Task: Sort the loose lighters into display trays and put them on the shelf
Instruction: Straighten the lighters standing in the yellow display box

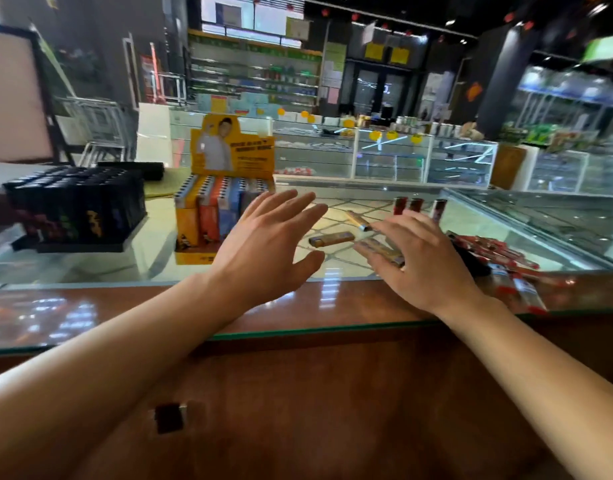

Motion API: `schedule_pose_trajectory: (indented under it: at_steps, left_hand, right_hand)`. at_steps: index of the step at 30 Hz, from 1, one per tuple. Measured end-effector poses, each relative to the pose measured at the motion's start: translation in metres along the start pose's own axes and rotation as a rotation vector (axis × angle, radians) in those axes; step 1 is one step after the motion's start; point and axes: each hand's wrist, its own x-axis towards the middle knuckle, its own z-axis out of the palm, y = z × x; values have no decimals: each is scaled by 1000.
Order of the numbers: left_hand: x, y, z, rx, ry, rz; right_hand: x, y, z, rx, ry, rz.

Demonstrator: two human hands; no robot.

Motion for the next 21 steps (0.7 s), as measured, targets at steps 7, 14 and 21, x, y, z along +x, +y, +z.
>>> schedule_pose_trajectory:
  at_steps: [7,14,21]
  left_hand:
    - [40,45,25,-104,-196,94]
    - [76,68,56,-89,-516,149]
    - [69,51,51,-94,-608,208]
  right_hand:
    - [-28,45,-12,-9,5,94]
    - [-32,54,-12,13,11,87]
    - [-30,52,-12,11,11,65]
